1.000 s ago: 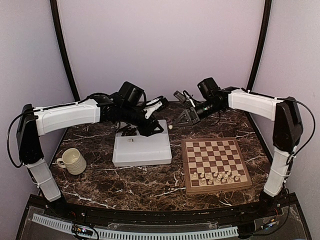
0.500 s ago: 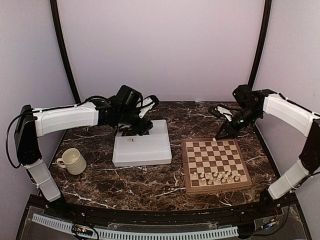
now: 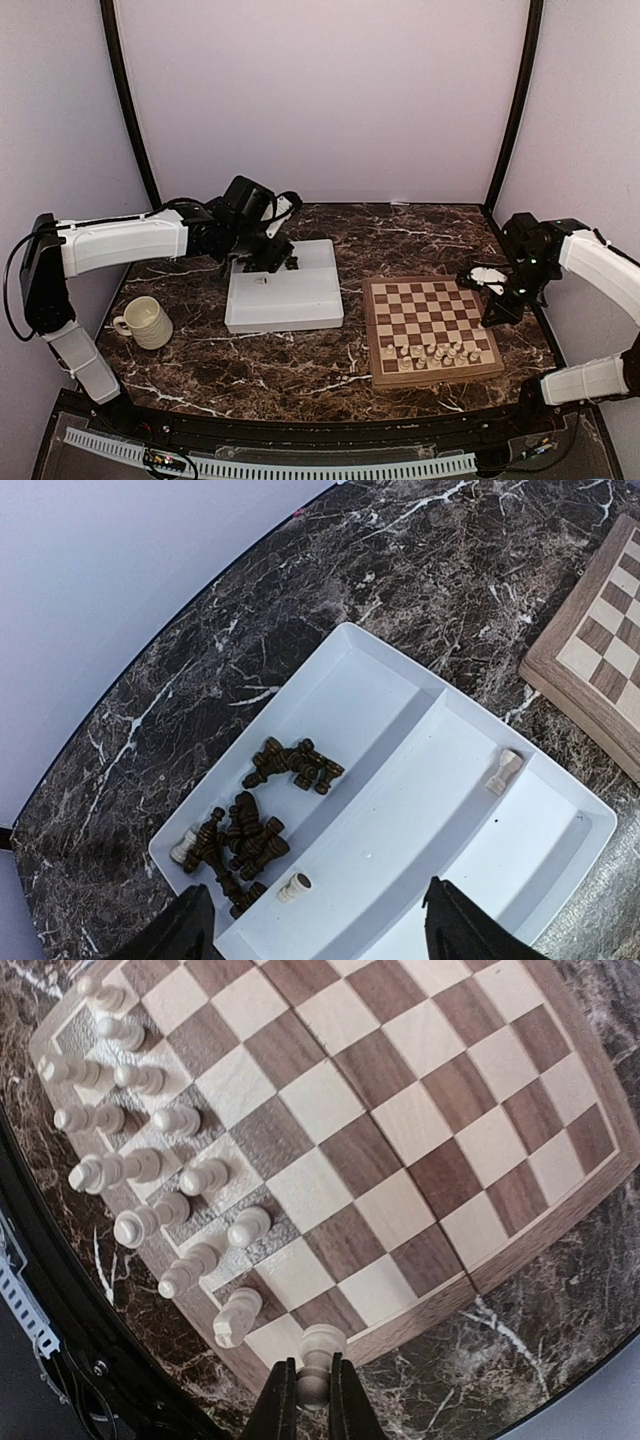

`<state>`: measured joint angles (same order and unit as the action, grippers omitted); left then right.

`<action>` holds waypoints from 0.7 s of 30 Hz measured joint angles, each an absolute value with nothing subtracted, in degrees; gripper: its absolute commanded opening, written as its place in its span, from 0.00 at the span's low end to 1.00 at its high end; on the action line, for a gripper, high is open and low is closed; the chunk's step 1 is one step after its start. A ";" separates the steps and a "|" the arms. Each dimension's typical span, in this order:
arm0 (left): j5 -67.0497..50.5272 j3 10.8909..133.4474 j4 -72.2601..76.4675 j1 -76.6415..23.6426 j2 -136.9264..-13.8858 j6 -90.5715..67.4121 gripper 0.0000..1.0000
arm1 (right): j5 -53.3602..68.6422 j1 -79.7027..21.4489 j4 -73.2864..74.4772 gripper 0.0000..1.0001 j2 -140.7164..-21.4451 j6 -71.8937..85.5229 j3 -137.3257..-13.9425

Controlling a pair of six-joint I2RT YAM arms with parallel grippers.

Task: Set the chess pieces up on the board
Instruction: Place the pawn at g2.

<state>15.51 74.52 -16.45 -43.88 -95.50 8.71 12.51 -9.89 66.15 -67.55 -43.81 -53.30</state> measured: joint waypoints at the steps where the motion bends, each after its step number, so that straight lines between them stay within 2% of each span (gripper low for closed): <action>1: 15.68 74.52 -16.43 -43.90 -95.02 8.54 0.75 | 12.29 -9.89 66.13 0.07 -67.16 -44.62 -52.14; 7: 16.16 74.52 -16.43 -44.27 -94.17 8.25 0.75 | 12.25 -9.89 65.30 0.08 -66.15 -46.87 -47.00; 21: 17.52 74.52 -16.49 -44.91 -94.17 8.12 0.75 | 14.35 -11.64 59.42 0.09 -69.21 -46.17 -45.95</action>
